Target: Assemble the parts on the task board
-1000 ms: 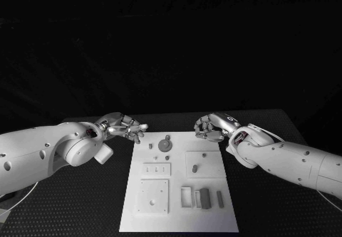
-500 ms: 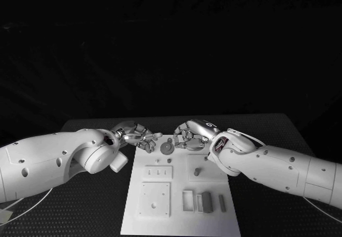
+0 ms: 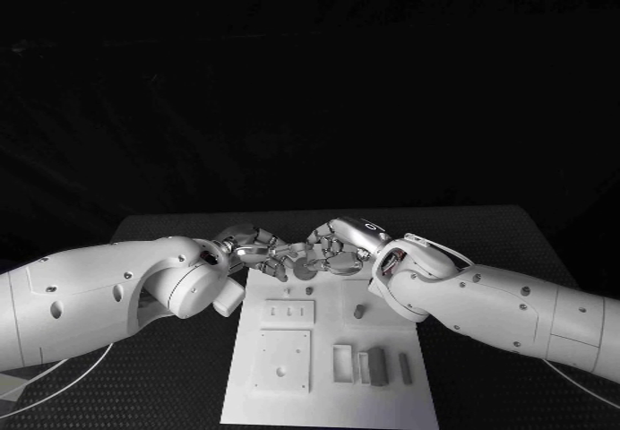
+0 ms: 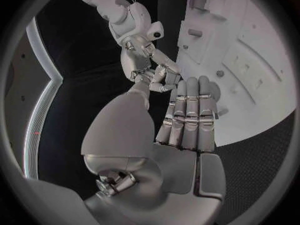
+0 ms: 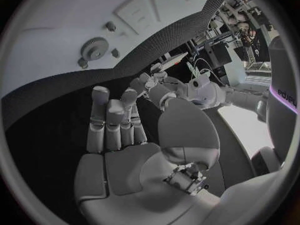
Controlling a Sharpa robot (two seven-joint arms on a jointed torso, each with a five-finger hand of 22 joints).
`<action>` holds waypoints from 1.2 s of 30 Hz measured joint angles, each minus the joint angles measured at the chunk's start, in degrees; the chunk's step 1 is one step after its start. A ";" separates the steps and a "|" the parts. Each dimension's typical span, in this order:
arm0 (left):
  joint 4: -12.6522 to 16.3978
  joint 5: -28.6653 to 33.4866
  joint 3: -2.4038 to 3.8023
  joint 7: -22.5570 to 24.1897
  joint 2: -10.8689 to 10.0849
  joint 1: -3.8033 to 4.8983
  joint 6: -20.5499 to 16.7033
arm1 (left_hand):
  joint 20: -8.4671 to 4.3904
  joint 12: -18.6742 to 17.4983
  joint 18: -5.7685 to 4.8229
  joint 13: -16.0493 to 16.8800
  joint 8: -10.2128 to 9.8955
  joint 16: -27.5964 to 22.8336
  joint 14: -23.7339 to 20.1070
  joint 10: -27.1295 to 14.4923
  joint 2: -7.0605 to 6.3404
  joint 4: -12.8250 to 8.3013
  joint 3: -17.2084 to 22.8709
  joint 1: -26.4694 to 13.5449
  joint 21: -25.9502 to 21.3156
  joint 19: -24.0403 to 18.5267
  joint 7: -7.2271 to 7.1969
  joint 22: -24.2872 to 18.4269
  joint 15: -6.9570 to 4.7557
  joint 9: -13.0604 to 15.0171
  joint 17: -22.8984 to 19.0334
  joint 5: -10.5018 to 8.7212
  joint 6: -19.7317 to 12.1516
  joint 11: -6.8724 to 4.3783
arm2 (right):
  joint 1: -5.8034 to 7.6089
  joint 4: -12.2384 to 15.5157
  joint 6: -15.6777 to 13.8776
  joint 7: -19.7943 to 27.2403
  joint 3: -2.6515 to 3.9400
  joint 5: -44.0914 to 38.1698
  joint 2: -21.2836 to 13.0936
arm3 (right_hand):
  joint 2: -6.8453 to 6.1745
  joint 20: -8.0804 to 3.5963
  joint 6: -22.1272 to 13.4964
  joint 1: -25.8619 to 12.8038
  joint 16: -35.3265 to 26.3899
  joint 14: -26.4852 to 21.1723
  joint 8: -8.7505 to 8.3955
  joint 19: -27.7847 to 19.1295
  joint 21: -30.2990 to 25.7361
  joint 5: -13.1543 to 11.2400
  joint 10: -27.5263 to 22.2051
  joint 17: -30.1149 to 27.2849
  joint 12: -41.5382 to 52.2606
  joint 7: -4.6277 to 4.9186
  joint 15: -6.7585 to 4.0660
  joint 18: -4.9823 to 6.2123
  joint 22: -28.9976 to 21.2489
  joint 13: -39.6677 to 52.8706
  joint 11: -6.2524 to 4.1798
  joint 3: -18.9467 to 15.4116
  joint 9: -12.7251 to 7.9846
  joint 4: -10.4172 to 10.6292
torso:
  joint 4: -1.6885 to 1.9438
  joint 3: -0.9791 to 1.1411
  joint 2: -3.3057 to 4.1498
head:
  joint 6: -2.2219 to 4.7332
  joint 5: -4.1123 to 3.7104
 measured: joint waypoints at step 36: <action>0.18 0.35 -0.09 -3.69 0.80 -0.12 -0.44 | -0.12 0.22 0.00 1.88 0.26 0.89 0.23 1.23 2.18 -0.23 -1.35 1.39 0.00 -0.13 -0.83 1.20 -0.21 0.32 0.22 0.00 1.23 -1.23 | -0.05 0.70 -0.08 -1.22 0.43 -0.21 2.28 | 0.23 -0.01 0.23 -0.23 0.00 0.33 -0.44 0.37 0.22 0.00 0.10 0.04 0.19 0.03 -0.08 0.01 -0.01 0.17 0.10 0.00 0.30 0.00 | -0.04 -0.03 0.00 | -0.54 -0.12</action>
